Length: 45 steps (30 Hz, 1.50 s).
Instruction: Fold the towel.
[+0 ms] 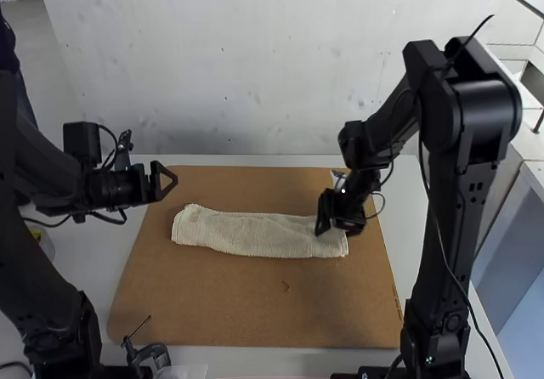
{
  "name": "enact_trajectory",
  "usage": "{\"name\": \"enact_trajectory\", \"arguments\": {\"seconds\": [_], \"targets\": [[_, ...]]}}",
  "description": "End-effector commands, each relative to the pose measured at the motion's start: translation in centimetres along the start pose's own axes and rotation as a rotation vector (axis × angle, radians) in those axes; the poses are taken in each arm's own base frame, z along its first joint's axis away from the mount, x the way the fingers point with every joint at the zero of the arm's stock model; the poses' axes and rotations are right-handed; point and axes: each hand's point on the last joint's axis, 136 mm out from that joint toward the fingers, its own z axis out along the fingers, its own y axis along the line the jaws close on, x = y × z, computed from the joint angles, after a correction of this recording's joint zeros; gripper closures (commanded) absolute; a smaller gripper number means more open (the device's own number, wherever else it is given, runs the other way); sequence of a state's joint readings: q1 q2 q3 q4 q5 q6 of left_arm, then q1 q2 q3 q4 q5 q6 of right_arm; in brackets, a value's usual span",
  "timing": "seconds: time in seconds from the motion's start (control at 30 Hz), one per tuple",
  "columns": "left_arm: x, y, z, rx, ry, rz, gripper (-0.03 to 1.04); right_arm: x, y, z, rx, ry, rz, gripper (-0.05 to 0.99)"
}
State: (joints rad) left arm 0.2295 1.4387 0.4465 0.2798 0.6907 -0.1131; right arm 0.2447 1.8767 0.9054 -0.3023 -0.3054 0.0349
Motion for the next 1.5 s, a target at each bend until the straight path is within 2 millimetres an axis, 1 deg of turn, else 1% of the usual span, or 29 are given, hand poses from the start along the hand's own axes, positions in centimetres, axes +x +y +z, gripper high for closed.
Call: {"name": "enact_trajectory", "arguments": {"seconds": [0.0, 0.03, 0.07, 0.1, 0.17, 0.2, 0.3, 0.4, 0.5, 0.67, 0.8, 1.2, 1.37, 1.47], "targets": [[-0.2, 0.0, -0.5, 0.023, -0.017, 0.001, 0.0, 0.9, 2.2, 1.4, -0.077, 0.051, -0.001, 0.39], [-0.2, 0.1, -0.6, 0.02, -0.02, 0.0, 0.0, 1.1, 2.3, 1.5, -0.079, 0.055, -0.002, 0.43], [-0.3, 0.2, -0.7, 0.019, -0.023, -0.002, 0.0, 1.0, 2.4, 1.6, -0.08, 0.054, -0.001, 0.52], [-0.4, 0.3, -0.8, 0.018, -0.028, -0.001, 0.0, 0.9, 2.4, 1.6, -0.081, 0.044, 0.005, 0.66], [-0.5, 0.4, -0.8, 0.019, -0.035, 0.0, 0.0, 0.8, 2.3, 1.6, -0.081, 0.04, 0.01, 0.85], [-0.5, 0.4, -0.8, 0.021, -0.034, -0.001, 0.0, 0.8, 2.2, 1.5, -0.08, 0.037, 0.013, 0.87], [-0.4, 0.4, -0.8, 0.025, -0.033, -0.002, 0.0, 0.7, 1.9, 0.7, -0.081, 0.021, 0.024, 0.88], [-0.4, 0.2, -0.8, 0.032, -0.032, -0.001, 0.0, 0.2, 0.9, -0.6, -0.077, -0.015, 0.05, 0.88], [-0.3, -0.1, -0.6, 0.042, -0.027, 0.0, 0.0, -0.4, -0.7, -2.4, -0.067, -0.058, 0.072, 0.88], [-0.2, -0.6, -0.4, 0.052, -0.021, 0.002, 0.0, -0.8, -3.5, -4.7, -0.056, -0.118, 0.113, 0.88], [-0.2, -0.9, -0.3, 0.058, -0.02, 0.005, 0.0, -1.0, -6.1, -6.4, -0.05, -0.17, 0.153, 0.88], [-0.3, -1.3, -0.1, 0.058, -0.019, 0.007, 0.0, -0.4, -12.6, -8.7, -0.038, -0.251, 0.236, 0.87], [-0.2, -1.2, -0.1, 0.051, -0.016, -0.005, 0.0, -0.1, -16.4, -9.6, -0.034, -0.288, 0.282, 0.87], [-0.2, -1.2, 0.0, 0.043, -0.015, -0.002, 0.0, 0.4, -18.3, -9.9, -0.032, -0.287, 0.3, 0.87]]}}
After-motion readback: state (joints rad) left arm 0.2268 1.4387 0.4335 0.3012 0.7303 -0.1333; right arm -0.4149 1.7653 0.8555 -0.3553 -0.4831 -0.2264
